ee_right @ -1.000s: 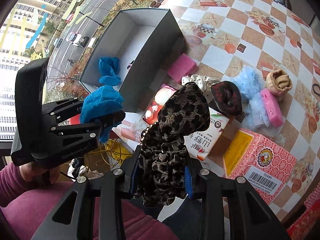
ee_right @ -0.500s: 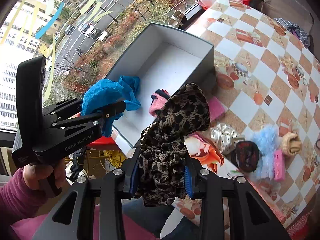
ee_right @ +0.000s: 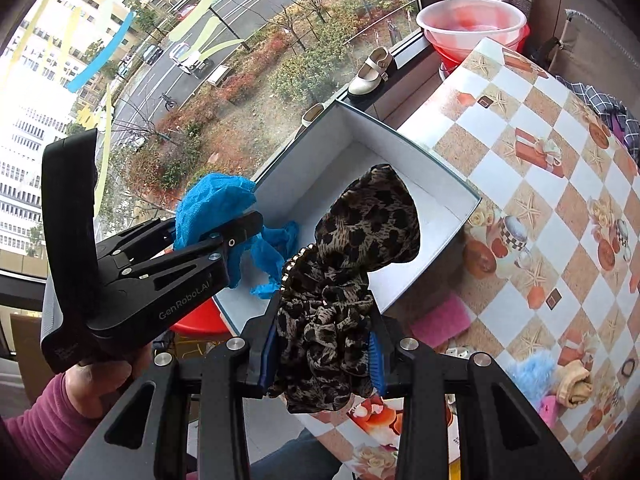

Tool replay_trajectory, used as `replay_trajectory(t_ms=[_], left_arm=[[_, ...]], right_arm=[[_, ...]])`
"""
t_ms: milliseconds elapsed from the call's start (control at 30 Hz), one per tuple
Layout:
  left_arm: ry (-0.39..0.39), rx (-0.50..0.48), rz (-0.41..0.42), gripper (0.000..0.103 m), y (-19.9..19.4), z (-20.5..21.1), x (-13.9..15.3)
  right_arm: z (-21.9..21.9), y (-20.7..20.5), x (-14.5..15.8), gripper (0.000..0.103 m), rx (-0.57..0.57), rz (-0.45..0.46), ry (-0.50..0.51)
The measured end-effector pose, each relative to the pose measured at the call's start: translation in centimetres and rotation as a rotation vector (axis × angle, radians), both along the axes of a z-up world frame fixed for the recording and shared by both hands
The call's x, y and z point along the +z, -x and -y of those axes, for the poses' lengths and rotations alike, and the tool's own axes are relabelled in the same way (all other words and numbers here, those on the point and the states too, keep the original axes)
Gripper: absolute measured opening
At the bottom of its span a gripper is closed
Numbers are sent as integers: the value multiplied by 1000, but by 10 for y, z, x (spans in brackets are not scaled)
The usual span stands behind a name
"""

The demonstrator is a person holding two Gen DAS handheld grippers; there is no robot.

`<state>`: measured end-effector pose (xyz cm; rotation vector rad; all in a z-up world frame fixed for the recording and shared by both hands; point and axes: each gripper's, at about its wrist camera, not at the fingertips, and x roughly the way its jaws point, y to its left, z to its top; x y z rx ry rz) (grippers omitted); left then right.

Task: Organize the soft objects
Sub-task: 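Carry the scrunchie and blue cloth with both tools into the white box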

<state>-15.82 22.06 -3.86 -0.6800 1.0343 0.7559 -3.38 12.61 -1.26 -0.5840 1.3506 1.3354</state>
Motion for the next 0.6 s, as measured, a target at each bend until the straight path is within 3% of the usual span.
replay_trajectory(t_ms=[600], left_arm=[[40,33,-28,39,-8,-28,-31]], right_arm=[[-42,-15,-33,38,-38,9,48]])
